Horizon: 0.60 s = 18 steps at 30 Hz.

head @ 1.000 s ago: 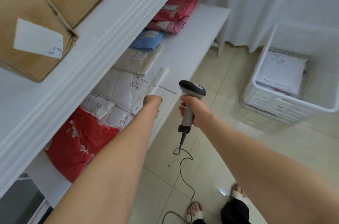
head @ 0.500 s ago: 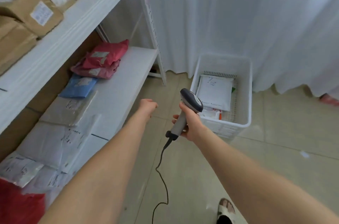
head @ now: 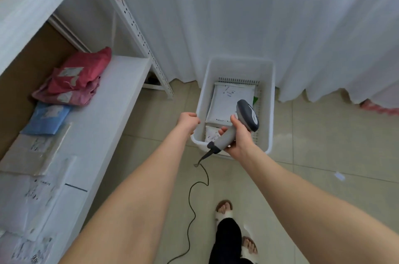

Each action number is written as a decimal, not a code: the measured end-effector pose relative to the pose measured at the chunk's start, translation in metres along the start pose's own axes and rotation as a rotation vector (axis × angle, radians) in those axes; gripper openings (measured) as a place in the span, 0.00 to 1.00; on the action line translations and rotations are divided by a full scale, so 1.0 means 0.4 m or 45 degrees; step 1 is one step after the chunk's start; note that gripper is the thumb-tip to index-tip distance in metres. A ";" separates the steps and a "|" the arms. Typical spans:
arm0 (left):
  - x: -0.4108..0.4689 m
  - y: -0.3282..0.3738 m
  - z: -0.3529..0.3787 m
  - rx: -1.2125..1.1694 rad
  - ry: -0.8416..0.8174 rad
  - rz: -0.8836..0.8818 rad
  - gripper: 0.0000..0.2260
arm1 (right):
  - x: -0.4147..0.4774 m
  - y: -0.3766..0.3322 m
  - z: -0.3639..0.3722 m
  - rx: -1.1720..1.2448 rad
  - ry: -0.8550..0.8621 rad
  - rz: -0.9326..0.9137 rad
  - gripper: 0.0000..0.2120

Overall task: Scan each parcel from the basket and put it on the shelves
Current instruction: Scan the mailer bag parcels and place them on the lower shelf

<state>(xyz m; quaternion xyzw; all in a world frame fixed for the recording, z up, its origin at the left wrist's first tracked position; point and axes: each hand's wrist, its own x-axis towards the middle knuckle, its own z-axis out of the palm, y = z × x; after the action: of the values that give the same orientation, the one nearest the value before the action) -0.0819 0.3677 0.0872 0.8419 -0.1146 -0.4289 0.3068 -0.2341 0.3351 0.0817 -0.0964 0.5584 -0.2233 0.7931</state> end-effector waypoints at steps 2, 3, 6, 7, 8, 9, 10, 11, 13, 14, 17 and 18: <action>0.052 0.028 0.038 -0.003 -0.043 -0.011 0.18 | 0.056 -0.032 -0.003 0.008 0.028 0.015 0.15; 0.085 0.042 0.059 -0.005 -0.066 -0.017 0.18 | 0.089 -0.049 -0.002 0.005 0.038 0.021 0.15; 0.189 0.082 0.125 0.004 -0.130 -0.035 0.17 | 0.205 -0.091 -0.005 -0.022 0.090 0.032 0.14; 0.230 0.094 0.147 0.020 -0.146 -0.034 0.17 | 0.250 -0.106 -0.004 -0.028 0.114 0.027 0.15; 0.271 0.101 0.168 0.043 -0.158 -0.028 0.17 | 0.295 -0.117 -0.005 -0.034 0.145 0.030 0.15; 0.310 0.102 0.189 0.066 -0.171 -0.026 0.18 | 0.340 -0.123 -0.009 -0.041 0.176 0.043 0.16; 0.347 0.099 0.210 0.093 -0.182 -0.030 0.18 | 0.382 -0.126 -0.014 -0.044 0.195 0.057 0.17; 0.388 0.092 0.232 0.122 -0.192 -0.036 0.18 | 0.424 -0.129 -0.022 -0.044 0.200 0.075 0.18; 0.465 0.068 0.277 0.167 -0.196 -0.060 0.19 | 0.509 -0.127 -0.049 -0.034 0.212 0.115 0.19; 0.502 0.053 0.300 0.183 -0.190 -0.071 0.19 | 0.554 -0.126 -0.067 -0.025 0.216 0.127 0.20; 0.615 -0.005 0.380 0.233 -0.185 -0.123 0.19 | 0.694 -0.122 -0.124 -0.053 0.261 0.147 0.22; 0.655 -0.027 0.406 0.246 -0.184 -0.142 0.19 | 0.740 -0.117 -0.142 -0.065 0.278 0.154 0.22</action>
<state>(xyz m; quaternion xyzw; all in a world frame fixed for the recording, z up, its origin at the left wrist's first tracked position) -0.0527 0.1888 -0.1623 0.8396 -0.1301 -0.4917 0.1908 -0.2167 0.1625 -0.1694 -0.0577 0.6516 -0.1700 0.7370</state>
